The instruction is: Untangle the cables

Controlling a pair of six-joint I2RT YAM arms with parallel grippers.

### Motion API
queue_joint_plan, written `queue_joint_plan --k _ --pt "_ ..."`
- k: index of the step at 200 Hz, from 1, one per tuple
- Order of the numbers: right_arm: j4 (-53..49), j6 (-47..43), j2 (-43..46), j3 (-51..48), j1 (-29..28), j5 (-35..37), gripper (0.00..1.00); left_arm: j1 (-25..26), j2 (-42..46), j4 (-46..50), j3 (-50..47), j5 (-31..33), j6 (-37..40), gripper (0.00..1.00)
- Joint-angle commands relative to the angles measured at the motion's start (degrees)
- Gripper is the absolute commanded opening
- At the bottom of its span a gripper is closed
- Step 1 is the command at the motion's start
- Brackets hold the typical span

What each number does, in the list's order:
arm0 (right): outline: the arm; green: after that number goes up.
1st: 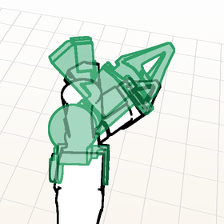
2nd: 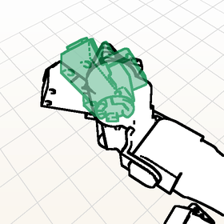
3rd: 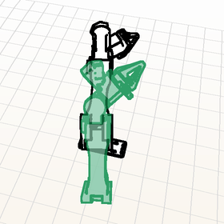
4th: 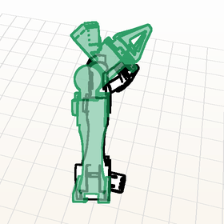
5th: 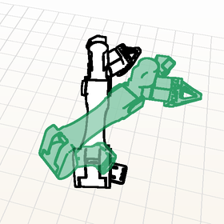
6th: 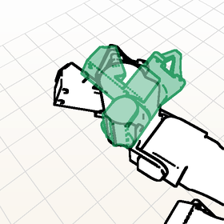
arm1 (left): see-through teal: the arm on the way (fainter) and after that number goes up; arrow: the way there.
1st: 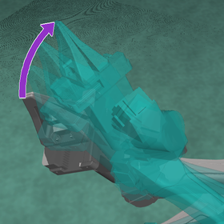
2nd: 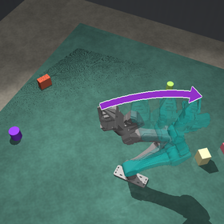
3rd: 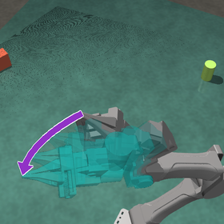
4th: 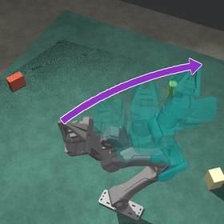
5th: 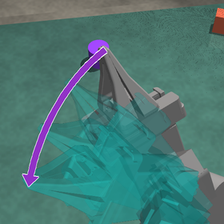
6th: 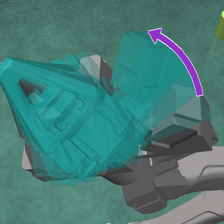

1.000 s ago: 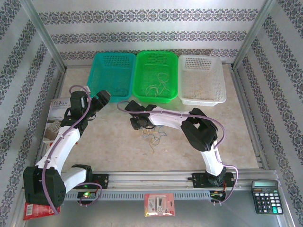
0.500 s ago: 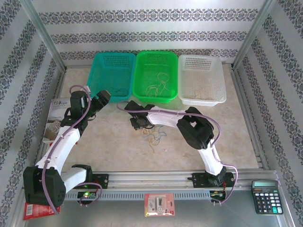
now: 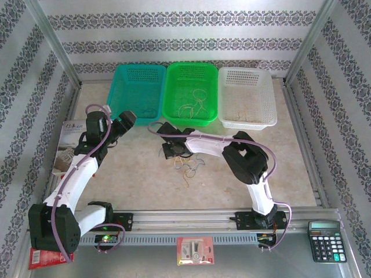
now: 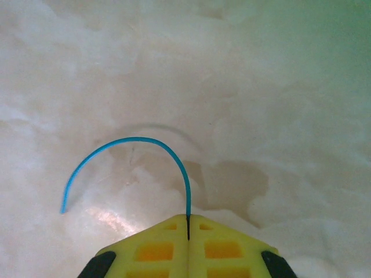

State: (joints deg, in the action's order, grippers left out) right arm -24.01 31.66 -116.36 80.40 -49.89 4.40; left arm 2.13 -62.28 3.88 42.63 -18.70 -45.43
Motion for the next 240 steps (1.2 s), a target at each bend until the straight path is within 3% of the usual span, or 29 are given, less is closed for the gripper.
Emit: queue_joint_plan --k 1,54,111,157,212,240 --pt "5.98 1.87 5.69 -3.46 1.40 -2.50 0.00 -0.64 0.56 -0.91 -1.20 -3.64 0.35 0.83" --pt "22.55 5.83 14.23 -15.99 4.89 -11.42 0.00 0.41 -2.22 -3.86 -4.34 -14.27 -0.10 0.82" --pt "37.88 8.18 19.03 -25.84 8.64 -22.49 0.00 6.86 -9.01 -9.41 -6.38 -18.77 0.77 0.81" --pt "42.98 7.52 20.27 -28.14 9.33 -28.84 0.00 12.05 -15.76 -13.58 -4.53 -18.84 1.39 0.80" --pt "43.83 7.18 20.20 -28.68 9.46 -30.25 0.00 14.37 -19.70 -16.25 -3.08 -18.96 1.05 0.75" --pt "44.30 7.18 19.85 -29.03 9.42 -30.92 0.00 14.40 -19.80 -16.75 -2.65 -18.49 0.96 0.65"
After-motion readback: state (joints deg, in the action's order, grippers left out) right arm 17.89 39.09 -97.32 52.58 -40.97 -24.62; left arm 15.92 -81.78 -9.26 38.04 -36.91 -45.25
